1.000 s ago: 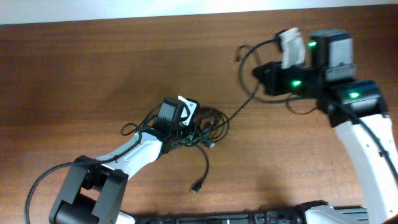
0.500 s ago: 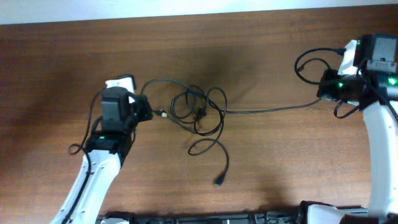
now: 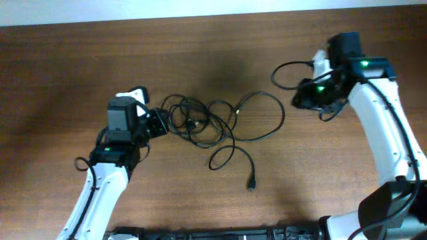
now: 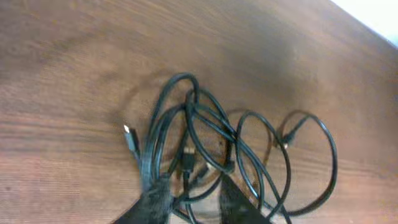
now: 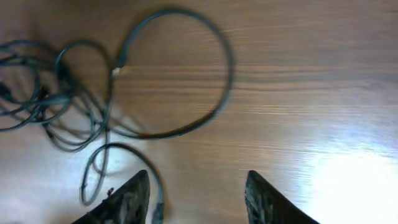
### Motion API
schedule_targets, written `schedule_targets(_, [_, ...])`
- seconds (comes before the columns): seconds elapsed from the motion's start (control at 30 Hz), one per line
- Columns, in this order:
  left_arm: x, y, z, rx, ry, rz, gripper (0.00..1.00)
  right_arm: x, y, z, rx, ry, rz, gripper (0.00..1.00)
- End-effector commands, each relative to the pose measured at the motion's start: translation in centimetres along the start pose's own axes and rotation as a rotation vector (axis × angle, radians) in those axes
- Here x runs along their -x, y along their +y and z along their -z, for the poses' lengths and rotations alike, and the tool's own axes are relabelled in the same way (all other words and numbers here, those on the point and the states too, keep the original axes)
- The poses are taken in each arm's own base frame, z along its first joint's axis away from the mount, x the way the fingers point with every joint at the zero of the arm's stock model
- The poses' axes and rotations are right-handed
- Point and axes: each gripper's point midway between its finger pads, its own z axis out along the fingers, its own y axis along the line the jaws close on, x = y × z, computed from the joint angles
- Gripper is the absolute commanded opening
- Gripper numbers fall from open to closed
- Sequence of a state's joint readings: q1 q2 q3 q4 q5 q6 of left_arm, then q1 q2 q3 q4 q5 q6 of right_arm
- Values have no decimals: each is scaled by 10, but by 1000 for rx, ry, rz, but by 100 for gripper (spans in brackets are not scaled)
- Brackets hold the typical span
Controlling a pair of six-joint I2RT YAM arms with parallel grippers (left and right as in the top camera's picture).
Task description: Untangle cables
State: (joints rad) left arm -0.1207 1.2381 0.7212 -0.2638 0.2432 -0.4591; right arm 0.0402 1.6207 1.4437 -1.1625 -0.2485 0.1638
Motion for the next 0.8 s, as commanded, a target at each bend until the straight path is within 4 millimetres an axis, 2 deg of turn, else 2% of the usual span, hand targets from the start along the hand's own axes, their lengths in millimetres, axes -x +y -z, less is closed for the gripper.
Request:
schedule_targets(0.0, [-22,-3,-14,47,65,-42,43,-1,34,-7,34,-4,149,50])
schedule_targets(0.03, [-29,-4,-20,46,89,-48,54,-3,42,-13,41,-6,180,53])
schedule_targets(0.07, [-38,-6,-28,50,123,-58,60,-4,48,-19,49,-9,202,53])
schedule_targets(0.2, [-76,3,-56,87,257,-72,64,-12,81,-64,117,-39,308,53])
schedule_targets(0.23, [-82,7,-63,96,277,-70,70,-16,95,-82,171,-36,327,53])
schedule_targets(0.27, [-85,9,-68,103,284,-53,79,-16,97,-95,176,-32,289,53])
schedule_targets(0.37, [-90,14,-79,110,295,-46,99,-20,97,-132,168,22,175,52])
schedule_targets(0.43, [-94,17,-82,118,310,-43,99,-28,107,-149,233,80,159,52])
schedule_targets(0.5, [-96,16,-82,116,317,-44,99,-32,112,-157,252,106,135,52])
schedule_targets(0.57, [-93,14,-83,110,306,-47,99,-37,111,-167,240,130,94,43])
schedule_targets(0.63, [-90,12,-84,101,290,-50,99,-36,113,-176,238,136,39,39])
schedule_targets(0.77, [-90,13,-84,101,291,-50,99,-36,121,-191,251,132,25,38])
